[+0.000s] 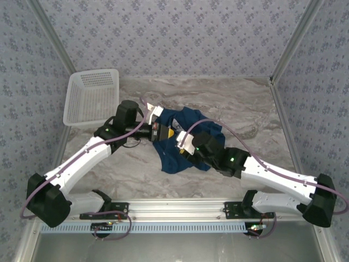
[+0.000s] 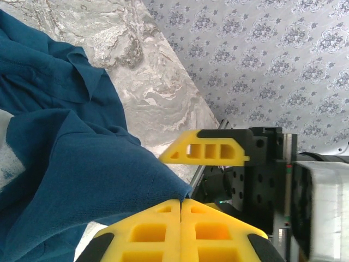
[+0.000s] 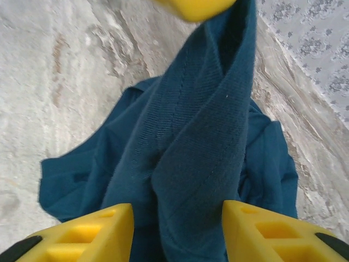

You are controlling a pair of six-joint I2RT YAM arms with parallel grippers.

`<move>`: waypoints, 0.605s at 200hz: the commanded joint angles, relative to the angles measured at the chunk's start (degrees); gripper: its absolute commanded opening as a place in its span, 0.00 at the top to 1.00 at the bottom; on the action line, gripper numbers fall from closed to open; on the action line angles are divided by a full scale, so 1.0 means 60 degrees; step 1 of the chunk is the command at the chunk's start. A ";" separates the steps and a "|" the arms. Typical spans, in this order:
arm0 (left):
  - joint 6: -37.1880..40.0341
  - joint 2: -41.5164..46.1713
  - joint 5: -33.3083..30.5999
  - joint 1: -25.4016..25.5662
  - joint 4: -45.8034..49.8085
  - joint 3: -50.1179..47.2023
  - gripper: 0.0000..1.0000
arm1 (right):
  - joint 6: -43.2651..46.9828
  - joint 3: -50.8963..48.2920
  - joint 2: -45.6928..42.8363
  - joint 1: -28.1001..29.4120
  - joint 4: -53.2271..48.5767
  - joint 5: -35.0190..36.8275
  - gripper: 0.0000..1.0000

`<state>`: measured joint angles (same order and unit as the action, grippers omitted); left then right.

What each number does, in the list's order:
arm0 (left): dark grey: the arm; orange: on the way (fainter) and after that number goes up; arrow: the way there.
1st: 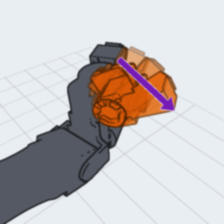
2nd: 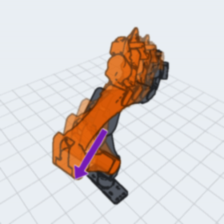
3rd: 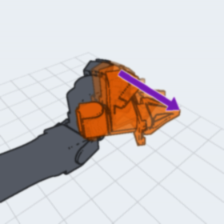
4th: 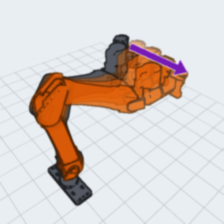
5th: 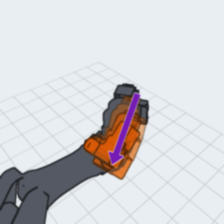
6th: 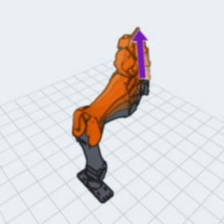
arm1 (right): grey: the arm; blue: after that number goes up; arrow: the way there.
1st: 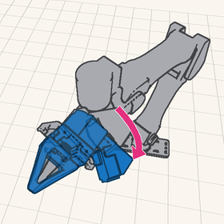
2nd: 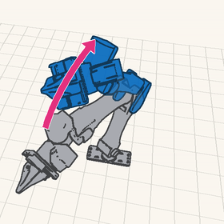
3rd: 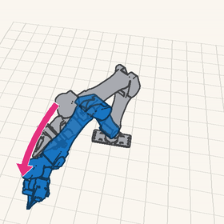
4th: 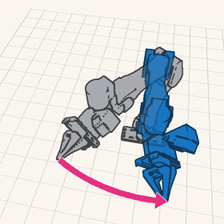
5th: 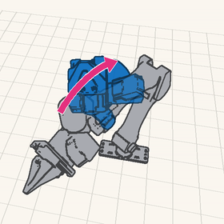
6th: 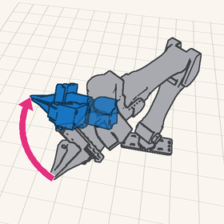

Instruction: Fold the inside-out t-shirt

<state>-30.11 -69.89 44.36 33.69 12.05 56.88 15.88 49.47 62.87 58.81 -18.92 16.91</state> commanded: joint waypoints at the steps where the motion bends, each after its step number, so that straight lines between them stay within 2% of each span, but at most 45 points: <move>1: -0.0051 0.0010 0.0209 -0.0034 0.0049 0.0360 1.00 | 0.0318 0.0382 0.0196 0.0070 0.0089 0.0863 0.58; 11: -0.0050 0.0014 0.0204 -0.0037 0.0049 0.0349 1.00 | 0.0356 0.0400 0.0193 0.0054 0.0164 0.0949 0.65; 27: 0.0039 0.0002 0.0085 -0.0041 0.0117 0.0348 1.00 | 0.0235 0.0355 -0.0022 -0.0009 0.0324 0.0900 0.80; 39: 0.0178 0.0002 -0.0269 -0.0046 0.0341 0.0405 1.00 | -0.0081 0.0311 -0.0379 -0.0274 0.0170 0.0288 0.92; 49: 0.0302 -0.0009 -0.0688 -0.0055 0.0579 0.0454 1.00 | -0.0507 0.0252 -0.0791 -0.0715 -0.0022 -0.0765 1.00; 73: 0.0715 -0.0156 -0.2467 -0.0058 0.1170 0.0645 1.00 | -0.2172 -0.0076 -0.1639 -0.2298 0.0095 -0.4588 1.00; 83: 0.0820 -0.0247 -0.3168 -0.0039 0.1242 0.0699 1.00 | -0.2909 -0.0259 -0.1749 -0.2843 0.0451 -0.5789 1.00; 99: 0.0945 -0.0413 -0.4045 -0.0039 0.1224 0.0742 1.00 | -0.3972 -0.0545 -0.1715 -0.3382 0.1276 -0.7085 1.00; 115: 0.0975 -0.0406 -0.4464 -0.0048 0.1281 0.0721 0.89 | -0.5106 -0.0748 -0.1542 -0.3712 0.2151 -0.7702 1.00; 121: 0.0943 -0.0321 -0.4436 -0.0044 0.1221 0.0619 0.80 | -0.5432 -0.0807 -0.1471 -0.3803 0.2426 -0.7843 1.00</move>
<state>-26.09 -72.18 25.06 33.69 17.67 59.83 -3.09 46.81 52.53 38.28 -12.38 -16.10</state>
